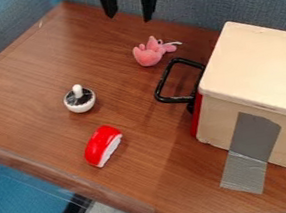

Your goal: Move the object and place it on top of the drawer

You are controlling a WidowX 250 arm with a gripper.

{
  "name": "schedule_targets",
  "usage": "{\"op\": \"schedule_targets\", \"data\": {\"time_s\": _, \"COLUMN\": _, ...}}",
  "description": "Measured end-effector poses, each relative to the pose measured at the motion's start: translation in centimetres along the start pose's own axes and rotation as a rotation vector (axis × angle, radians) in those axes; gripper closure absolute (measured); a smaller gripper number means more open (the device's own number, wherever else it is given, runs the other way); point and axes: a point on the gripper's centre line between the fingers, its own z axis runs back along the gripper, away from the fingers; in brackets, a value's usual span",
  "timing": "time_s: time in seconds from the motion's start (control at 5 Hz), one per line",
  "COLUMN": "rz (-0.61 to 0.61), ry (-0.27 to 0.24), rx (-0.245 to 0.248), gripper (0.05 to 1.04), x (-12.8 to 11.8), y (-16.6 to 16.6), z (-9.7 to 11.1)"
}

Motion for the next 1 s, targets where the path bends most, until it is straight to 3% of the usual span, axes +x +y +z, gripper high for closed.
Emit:
{"op": "schedule_targets", "data": {"time_s": 0.2, "rz": -0.004, "ry": 0.038, "rx": -0.002, "gripper": 0.083, "x": -0.7, "y": -0.1, "z": -1.4}}
{"op": "schedule_targets", "data": {"time_s": 0.4, "rz": -0.088, "ry": 0.096, "rx": -0.032, "gripper": 0.083, "x": -5.3, "y": 0.3, "z": -2.1}}
{"op": "schedule_targets", "data": {"time_s": 0.6, "rz": -0.157, "ry": 0.074, "rx": -0.060, "gripper": 0.084, "x": -8.2, "y": 1.3, "z": -0.3}}
{"op": "schedule_targets", "data": {"time_s": 0.8, "rz": -0.233, "ry": 0.126, "rx": -0.101, "gripper": 0.084, "x": -12.0, "y": 1.7, "z": 0.0}}
{"op": "schedule_targets", "data": {"time_s": 1.0, "rz": -0.279, "ry": 0.190, "rx": -0.097, "gripper": 0.084, "x": -15.3, "y": 2.3, "z": -0.4}}
